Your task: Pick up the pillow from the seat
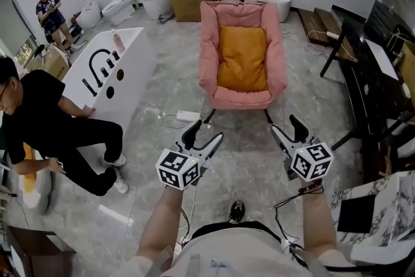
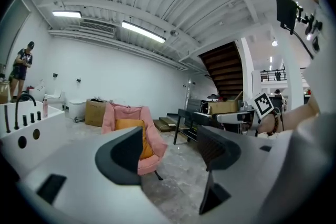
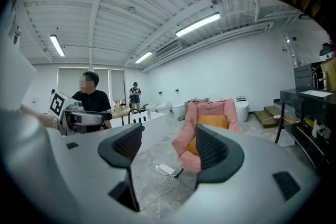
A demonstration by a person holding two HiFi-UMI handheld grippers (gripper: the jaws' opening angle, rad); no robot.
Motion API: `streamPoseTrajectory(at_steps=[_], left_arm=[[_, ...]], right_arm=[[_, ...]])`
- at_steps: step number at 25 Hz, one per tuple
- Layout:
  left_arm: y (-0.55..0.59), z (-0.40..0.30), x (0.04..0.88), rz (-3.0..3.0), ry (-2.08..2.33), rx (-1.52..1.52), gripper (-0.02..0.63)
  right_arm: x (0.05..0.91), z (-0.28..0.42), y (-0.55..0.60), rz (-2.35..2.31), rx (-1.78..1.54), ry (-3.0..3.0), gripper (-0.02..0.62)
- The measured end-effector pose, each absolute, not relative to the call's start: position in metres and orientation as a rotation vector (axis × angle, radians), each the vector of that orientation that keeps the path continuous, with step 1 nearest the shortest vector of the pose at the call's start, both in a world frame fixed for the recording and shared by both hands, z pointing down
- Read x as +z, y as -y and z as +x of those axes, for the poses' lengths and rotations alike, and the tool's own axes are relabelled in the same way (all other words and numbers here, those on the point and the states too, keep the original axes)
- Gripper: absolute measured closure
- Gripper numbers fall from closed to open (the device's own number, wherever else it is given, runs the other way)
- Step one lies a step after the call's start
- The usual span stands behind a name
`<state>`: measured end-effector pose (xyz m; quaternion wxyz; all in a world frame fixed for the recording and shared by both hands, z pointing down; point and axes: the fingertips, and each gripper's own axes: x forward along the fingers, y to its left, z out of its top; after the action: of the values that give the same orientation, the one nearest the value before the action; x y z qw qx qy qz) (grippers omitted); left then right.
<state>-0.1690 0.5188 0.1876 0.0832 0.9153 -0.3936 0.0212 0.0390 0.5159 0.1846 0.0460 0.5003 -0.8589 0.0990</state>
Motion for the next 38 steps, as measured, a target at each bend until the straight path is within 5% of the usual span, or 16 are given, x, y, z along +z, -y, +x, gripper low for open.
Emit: streamPoseTrajectory(at_steps=[25, 38], left_arm=[[-0.355, -0.113, 0.234, 2.649, 1.119, 0.172, 0.218], [-0.224, -0.142, 0.234, 2.646, 1.093, 0.207, 0.179]], right_arm=[[0.223, 0.091, -0.356, 1.512, 0.411, 2.609, 0.259], [0.224, 0.066, -0.235, 1.541, 0.424, 2.566, 0.258]])
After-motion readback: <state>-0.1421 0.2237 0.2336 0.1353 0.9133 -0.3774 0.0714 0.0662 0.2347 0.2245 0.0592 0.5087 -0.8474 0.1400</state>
